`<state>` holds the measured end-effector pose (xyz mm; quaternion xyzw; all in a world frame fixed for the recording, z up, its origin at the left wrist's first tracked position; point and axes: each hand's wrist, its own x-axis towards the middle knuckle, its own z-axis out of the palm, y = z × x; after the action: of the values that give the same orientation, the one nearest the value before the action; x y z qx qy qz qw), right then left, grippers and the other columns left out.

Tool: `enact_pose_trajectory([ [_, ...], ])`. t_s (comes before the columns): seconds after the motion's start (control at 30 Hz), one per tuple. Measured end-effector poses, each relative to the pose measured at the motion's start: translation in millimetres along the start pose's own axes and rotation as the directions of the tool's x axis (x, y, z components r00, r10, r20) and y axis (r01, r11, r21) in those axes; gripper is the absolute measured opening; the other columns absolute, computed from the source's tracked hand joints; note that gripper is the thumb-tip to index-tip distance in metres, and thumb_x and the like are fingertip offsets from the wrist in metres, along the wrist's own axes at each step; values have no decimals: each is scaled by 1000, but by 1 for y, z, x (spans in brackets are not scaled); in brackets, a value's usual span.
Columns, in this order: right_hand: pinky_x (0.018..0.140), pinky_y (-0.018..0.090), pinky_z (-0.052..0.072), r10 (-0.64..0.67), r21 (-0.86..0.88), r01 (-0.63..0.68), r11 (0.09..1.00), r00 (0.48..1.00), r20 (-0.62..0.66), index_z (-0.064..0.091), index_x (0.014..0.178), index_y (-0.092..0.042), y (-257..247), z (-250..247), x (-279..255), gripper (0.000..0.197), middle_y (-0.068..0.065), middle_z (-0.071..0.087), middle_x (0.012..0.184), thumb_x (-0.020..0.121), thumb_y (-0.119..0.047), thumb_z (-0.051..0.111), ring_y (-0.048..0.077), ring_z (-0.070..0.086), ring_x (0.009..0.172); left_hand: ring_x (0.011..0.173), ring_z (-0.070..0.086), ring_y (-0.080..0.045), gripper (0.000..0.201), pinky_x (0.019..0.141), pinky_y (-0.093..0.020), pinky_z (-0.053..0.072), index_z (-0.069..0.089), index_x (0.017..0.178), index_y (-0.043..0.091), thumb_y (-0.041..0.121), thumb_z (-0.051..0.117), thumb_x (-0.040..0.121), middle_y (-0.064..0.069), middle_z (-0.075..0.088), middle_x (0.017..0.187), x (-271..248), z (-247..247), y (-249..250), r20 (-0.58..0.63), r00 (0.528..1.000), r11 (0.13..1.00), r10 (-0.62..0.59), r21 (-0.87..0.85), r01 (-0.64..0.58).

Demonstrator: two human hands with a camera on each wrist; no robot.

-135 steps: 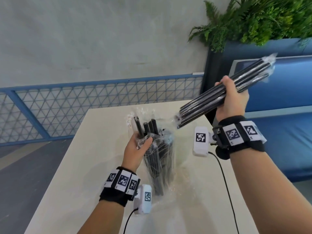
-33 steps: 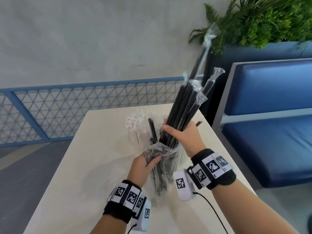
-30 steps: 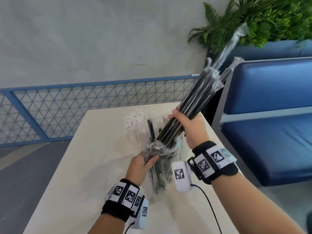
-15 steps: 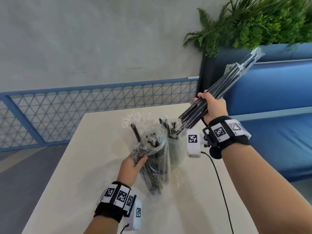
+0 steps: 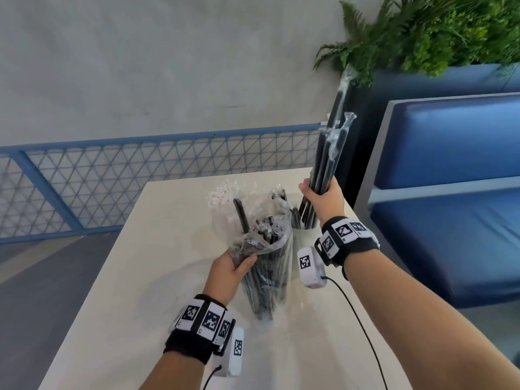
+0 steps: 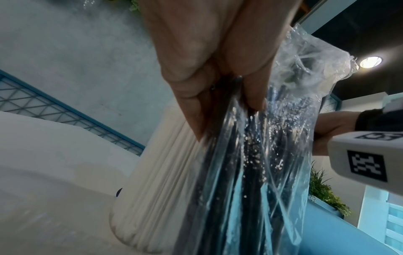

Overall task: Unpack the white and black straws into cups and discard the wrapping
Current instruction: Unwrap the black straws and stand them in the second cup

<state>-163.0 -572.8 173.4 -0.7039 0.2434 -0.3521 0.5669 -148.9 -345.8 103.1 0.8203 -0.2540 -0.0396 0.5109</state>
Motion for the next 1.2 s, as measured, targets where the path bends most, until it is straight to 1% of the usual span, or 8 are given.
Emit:
enact_pose_trajectory([
  [0.3,73,15,44,-101,-79,104,991,994,34,53,107,-17,15,3,2,23,-4,63,89,86,-10,60,12,59,78,90,59,-8,23,68,5,35,67,106,10,21,63,86,7,65,94,-1,0,-1,5,1000,1000,-6,-16,6],
  [0.43,85,28,42,-21,-321,71,944,987,158,56,109,-11,21,3,-1,19,3,64,105,91,-13,52,23,59,94,93,59,-8,24,71,5,36,66,108,12,22,63,86,7,65,97,-2,-1,-1,14,1000,1000,-16,-19,16],
  [0.57,84,27,44,-365,-226,341,913,928,-74,50,115,-16,-10,-9,-39,32,-2,53,109,87,-26,61,14,53,94,92,58,-6,24,71,4,36,65,108,13,22,63,86,8,65,96,-3,-3,0,10,1000,999,-23,-42,23],
  [0.73,87,30,47,-85,-252,149,956,965,249,41,125,-19,-10,-8,-105,66,-4,51,120,77,-63,52,13,54,103,89,62,-4,33,73,-3,44,62,104,15,23,75,75,10,66,94,-6,-1,3,48,995,987,-87,-131,93],
  [0.9,93,31,46,72,-207,15,978,910,409,43,128,-18,0,-8,-113,52,-3,56,119,82,-24,68,16,55,110,98,58,9,83,86,-15,48,43,123,21,23,88,54,15,62,107,-4,2,8,146,983,952,-112,-268,148],
  [1.03,94,24,49,93,-68,-67,995,849,520,43,133,-18,2,-15,-111,50,-8,59,121,88,-8,59,8,56,114,111,59,-10,101,95,-28,46,34,134,20,17,91,51,2,60,122,0,9,6,151,980,924,-125,-343,171],
  [1.1,80,6,47,24,-114,31,993,895,445,39,133,-19,2,-13,-113,57,-16,54,113,84,-4,63,-5,55,100,110,59,-16,94,94,-29,47,38,133,15,7,88,54,-3,60,121,3,13,9,116,981,916,-158,-354,190],
  [1.2,82,8,43,-309,-258,354,899,930,200,44,124,-20,-1,-6,-121,63,-8,45,112,71,0,72,1,50,93,108,60,-22,82,88,-24,52,45,127,8,-1,85,56,-9,62,118,6,18,12,94,977,883,-189,-419,211],
])
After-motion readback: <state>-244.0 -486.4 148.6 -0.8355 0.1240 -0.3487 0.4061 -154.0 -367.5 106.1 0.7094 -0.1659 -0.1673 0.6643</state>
